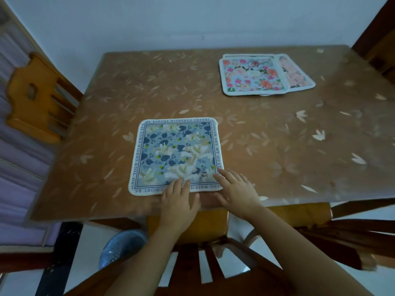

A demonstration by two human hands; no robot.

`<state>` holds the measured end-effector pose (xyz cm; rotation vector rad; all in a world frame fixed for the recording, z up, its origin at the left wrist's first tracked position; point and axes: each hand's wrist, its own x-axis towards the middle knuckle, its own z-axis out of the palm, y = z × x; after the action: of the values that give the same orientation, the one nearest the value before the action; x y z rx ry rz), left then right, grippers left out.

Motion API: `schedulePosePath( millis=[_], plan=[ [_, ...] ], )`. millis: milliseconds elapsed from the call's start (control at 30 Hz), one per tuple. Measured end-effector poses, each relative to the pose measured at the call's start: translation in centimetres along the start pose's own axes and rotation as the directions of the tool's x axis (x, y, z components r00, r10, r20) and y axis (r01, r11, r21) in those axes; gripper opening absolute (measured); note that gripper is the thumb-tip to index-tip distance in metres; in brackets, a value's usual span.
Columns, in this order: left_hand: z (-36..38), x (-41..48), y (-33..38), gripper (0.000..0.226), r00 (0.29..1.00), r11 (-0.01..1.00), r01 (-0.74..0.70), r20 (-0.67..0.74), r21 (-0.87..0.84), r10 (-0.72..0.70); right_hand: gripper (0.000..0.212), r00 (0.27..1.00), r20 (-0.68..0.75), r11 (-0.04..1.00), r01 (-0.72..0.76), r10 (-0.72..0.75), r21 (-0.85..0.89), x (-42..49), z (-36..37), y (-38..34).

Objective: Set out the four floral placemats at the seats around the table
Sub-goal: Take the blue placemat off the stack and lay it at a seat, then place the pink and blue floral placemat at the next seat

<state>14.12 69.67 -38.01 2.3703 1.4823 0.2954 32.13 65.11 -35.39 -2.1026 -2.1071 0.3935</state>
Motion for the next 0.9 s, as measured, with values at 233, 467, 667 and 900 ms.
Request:
schedulePosePath(
  millis=[233, 467, 667, 900],
  plan=[
    [0.7, -0.6, 10.1, 0.051, 0.996, 0.998, -0.063, -0.064, 0.021, 0.064, 0.054, 0.999, -0.033, 0.997, 0.009, -0.011, -0.071, -5.7, -5.0, 6.4],
    [1.5, -1.5, 18.7, 0.048, 0.988, 0.996, -0.084, -0.126, 0.018, 0.086, 0.052, 0.996, -0.091, 0.998, -0.006, 0.001, -0.056, -10.4, -8.3, 12.5],
    [2.6, -1.5, 22.9, 0.045, 0.987, 0.995, -0.1, -0.13, -0.003, 0.098, 0.051, 0.994, -0.095, 0.998, -0.059, 0.059, 0.005, -12.2, -9.7, 16.3],
    [3.2, 2.7, 24.1, 0.045, 0.983, 0.987, -0.162, -0.089, 0.015, 0.162, 0.051, 0.98, -0.139, 0.989, -0.144, 0.145, 0.02, -11.3, -11.1, 18.7]
  ],
)
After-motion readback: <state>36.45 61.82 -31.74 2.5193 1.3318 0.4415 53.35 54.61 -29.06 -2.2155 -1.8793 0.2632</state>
